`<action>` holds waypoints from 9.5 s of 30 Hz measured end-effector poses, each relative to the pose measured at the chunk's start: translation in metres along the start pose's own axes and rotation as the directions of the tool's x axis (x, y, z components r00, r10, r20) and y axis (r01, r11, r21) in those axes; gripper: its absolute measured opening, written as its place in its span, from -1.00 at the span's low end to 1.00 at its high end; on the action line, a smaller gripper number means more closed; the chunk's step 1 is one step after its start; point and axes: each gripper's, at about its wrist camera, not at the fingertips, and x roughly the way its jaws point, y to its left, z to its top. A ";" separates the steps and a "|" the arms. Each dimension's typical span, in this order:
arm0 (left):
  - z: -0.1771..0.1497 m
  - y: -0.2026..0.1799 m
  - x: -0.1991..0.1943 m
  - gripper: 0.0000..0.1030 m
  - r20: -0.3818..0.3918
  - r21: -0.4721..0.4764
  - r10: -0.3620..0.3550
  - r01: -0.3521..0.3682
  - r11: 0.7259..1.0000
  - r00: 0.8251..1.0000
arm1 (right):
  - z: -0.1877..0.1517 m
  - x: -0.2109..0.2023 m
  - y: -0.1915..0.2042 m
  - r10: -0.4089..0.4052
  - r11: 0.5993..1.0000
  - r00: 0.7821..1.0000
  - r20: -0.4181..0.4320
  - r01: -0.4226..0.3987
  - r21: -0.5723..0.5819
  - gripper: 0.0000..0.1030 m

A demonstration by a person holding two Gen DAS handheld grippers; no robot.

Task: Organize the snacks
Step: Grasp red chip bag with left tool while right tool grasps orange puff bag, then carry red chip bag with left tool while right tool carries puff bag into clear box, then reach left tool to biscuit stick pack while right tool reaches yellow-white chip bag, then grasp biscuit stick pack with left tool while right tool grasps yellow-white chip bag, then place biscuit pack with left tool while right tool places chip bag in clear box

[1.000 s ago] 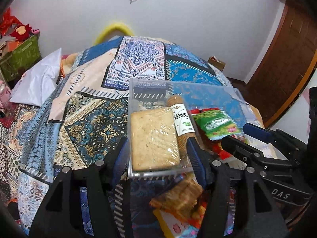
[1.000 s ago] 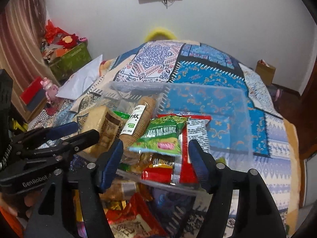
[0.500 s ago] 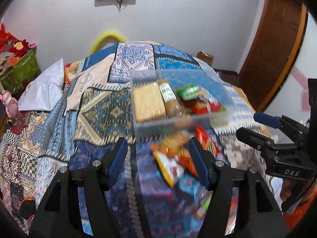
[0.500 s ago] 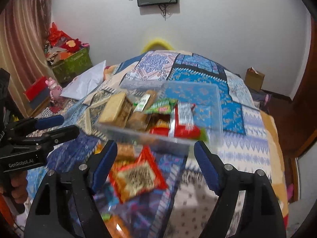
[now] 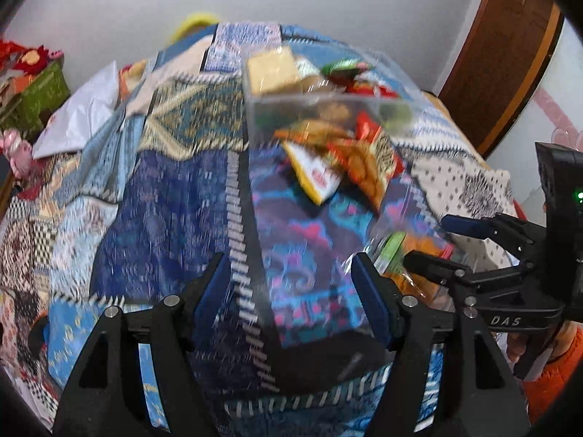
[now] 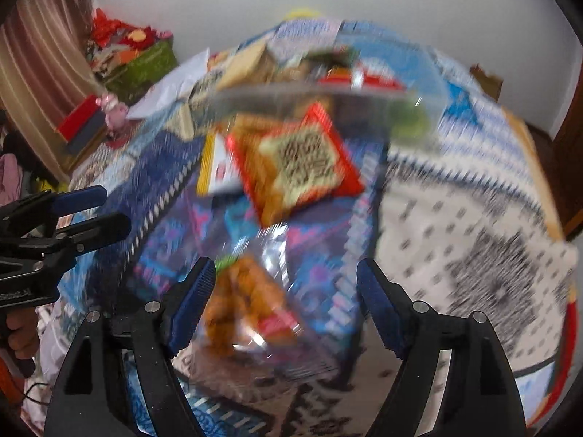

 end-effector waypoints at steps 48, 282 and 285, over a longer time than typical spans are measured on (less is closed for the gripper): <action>0.092 -0.078 0.111 0.33 -0.047 0.029 -0.012 0.014 0.999 0.999 | -0.016 -0.044 -0.103 -0.070 0.983 0.985 0.156 0.042 0.176 0.16; 0.136 -0.040 0.007 -0.31 0.280 0.062 -0.094 0.080 0.995 0.955 | 0.079 -0.066 -0.061 -0.088 0.994 0.941 0.327 0.063 0.084 -0.62; 0.146 -0.038 0.009 -0.31 0.292 0.054 -0.095 0.083 0.995 0.952 | 0.092 -0.068 -0.061 -0.096 0.994 0.929 0.357 0.071 0.085 -0.62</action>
